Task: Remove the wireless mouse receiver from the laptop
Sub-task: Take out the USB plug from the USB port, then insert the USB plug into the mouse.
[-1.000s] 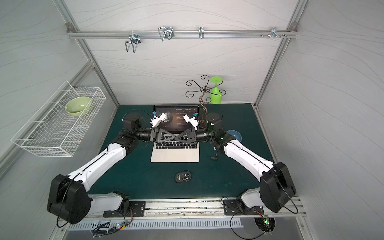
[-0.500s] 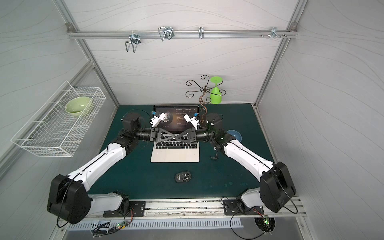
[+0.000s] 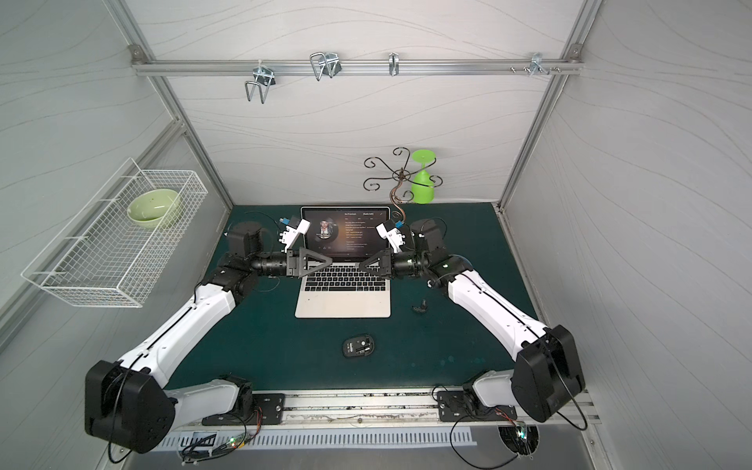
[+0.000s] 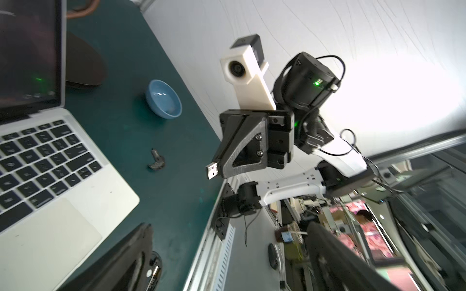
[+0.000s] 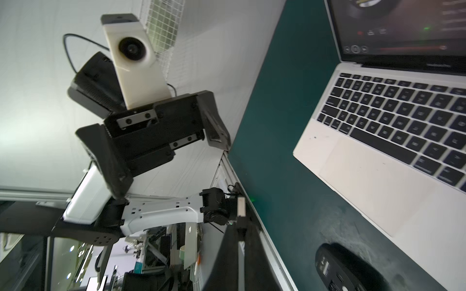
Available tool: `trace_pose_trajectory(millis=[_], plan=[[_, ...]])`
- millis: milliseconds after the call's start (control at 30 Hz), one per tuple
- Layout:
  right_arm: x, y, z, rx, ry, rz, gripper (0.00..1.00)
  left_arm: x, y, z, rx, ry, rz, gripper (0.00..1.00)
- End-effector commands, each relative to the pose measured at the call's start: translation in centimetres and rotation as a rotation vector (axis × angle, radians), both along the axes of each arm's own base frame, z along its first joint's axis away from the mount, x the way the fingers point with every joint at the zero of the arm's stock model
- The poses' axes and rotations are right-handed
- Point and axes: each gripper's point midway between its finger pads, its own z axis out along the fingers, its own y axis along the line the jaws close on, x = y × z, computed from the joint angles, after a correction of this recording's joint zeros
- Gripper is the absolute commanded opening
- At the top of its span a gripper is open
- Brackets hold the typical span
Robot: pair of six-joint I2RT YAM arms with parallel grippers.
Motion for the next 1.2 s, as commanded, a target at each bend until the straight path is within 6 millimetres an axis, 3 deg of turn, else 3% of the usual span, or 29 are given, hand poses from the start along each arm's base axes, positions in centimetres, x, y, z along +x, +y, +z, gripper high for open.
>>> trace_pose_trajectory(millis=[0, 133, 200, 267, 333, 400, 467, 533, 600, 700, 733, 900, 1000, 1167], plan=[[-1.8, -2.9, -2.6, -0.227, -0.039, -0.016, 0.00, -0.3, 0.7, -1.8, 0.105, -0.043, 0.045, 0.99], [-3.4, -4.7, -4.0, -0.311, -0.052, -0.025, 0.00, 0.3, 1.7, -7.7, 0.254, 0.194, 0.169, 0.99], [-4.0, -5.3, -4.2, -0.325, -0.059, -0.022, 0.00, -0.6, 1.1, -9.6, 0.312, 0.195, 0.134, 0.99], [-4.7, -5.7, -4.4, -0.334, -0.060, -0.019, 0.00, -2.6, -0.3, -10.2, 0.396, -0.020, 0.066, 0.99], [-5.4, -6.2, -4.6, -0.351, -0.068, -0.012, 0.00, -4.1, -1.3, -9.6, 0.446, -0.257, 0.072, 0.99], [-6.0, -6.6, -4.9, -0.361, -0.076, -0.006, 0.00, -5.1, -2.5, -7.9, 0.350, -0.427, 0.103, 0.99], [-6.4, -6.9, -4.9, -0.359, -0.089, -0.001, 0.00, -6.2, -2.9, -7.5, 0.278, -0.579, 0.167, 0.99], [-6.9, -7.0, -4.8, -0.345, -0.097, 0.008, 0.00, -6.9, -2.7, -8.5, 0.292, -0.719, 0.208, 0.99], [-7.4, -6.9, -4.7, -0.324, -0.094, 0.023, 0.00, -6.2, -1.9, -10.1, 0.345, -0.710, 0.284, 0.99], [-8.0, -6.8, -4.7, -0.301, -0.083, 0.041, 0.00, -6.6, -2.6, -11.8, 0.347, -0.722, 0.273, 0.93], [-8.2, -6.9, -4.7, -0.295, -0.082, 0.045, 0.00, -6.6, -3.0, -11.6, 0.342, -0.752, 0.294, 0.93], [-8.9, -7.0, -4.1, -0.270, -0.088, 0.060, 0.00, -8.1, -4.3, -14.8, 0.441, -0.828, 0.248, 0.93], [-9.4, -7.0, -3.9, -0.249, -0.087, 0.067, 0.00, -8.7, -3.2, -16.6, 0.507, -0.869, 0.216, 0.94], [-9.7, -6.7, -4.4, -0.227, -0.067, 0.083, 0.00, -10.4, -1.0, -17.9, 0.507, -0.900, 0.187, 0.97]])
